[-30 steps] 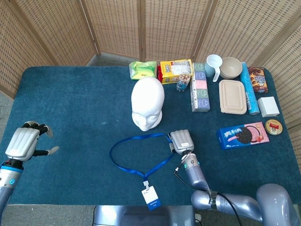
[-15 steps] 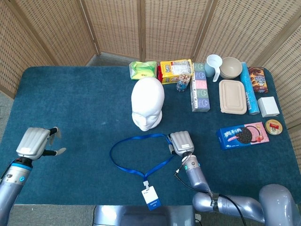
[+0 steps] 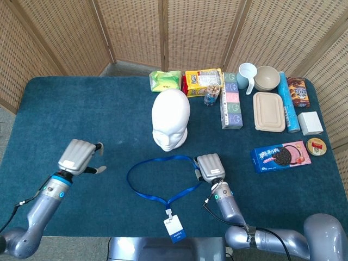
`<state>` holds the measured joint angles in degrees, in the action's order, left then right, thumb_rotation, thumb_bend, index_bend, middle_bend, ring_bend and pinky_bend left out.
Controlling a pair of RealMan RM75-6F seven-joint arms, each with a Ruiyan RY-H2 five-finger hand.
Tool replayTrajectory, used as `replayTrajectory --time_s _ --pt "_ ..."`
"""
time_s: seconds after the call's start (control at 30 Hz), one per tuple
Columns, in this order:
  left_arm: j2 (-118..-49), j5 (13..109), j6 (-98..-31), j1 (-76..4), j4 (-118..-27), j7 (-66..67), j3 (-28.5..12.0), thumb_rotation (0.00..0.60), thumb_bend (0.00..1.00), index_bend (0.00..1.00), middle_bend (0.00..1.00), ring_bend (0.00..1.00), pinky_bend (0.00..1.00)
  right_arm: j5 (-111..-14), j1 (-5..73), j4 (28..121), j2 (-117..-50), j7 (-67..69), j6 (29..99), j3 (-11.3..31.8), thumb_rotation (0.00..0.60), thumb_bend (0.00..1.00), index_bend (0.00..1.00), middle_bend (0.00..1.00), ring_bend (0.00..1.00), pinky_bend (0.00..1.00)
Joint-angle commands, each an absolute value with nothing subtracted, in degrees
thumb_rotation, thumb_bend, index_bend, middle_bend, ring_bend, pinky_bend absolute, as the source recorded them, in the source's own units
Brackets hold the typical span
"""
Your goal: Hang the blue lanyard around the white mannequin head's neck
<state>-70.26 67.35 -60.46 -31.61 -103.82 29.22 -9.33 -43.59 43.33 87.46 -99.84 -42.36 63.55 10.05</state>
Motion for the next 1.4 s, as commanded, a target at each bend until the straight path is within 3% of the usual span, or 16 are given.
replayTrajectory --time_s 0.03,0.33,0.7,1.4 --pt "-73.2 62.1 -58.2 -34.6 -104.6 33.1 -10.0 0.466 0.20 0.53 1.00 1.00 1.00 -43.8 43.1 87.9 -99.6 -42.2 63.7 9.8 0.535 0.55 0.64 1.00 1.00 1.00" --pt "-80.3 48.9 -60.3 -39.5 -104.5 42.5 -10.7 0.466 0.27 0.53 1.00 1.00 1.00 -44.1 42.9 88.5 -99.4 -41.7 63.7 9.4 0.537 0.55 0.64 1.00 1.00 1.00" --pt "-87.0 38.4 -63.9 -43.2 -101.9 46.8 -10.9 0.470 0.29 0.53 1.00 1.00 1.00 -44.3 42.5 88.6 -99.0 -40.9 63.4 9.0 0.537 0.55 0.64 1.00 1.00 1.00" --pt "-94.0 32.0 -64.7 -47.3 -92.9 49.5 -9.9 0.473 0.29 0.53 1.00 1.00 1.00 -43.8 41.8 88.1 -98.8 -39.9 62.9 8.6 0.541 0.55 0.65 1.00 1.00 1.00"
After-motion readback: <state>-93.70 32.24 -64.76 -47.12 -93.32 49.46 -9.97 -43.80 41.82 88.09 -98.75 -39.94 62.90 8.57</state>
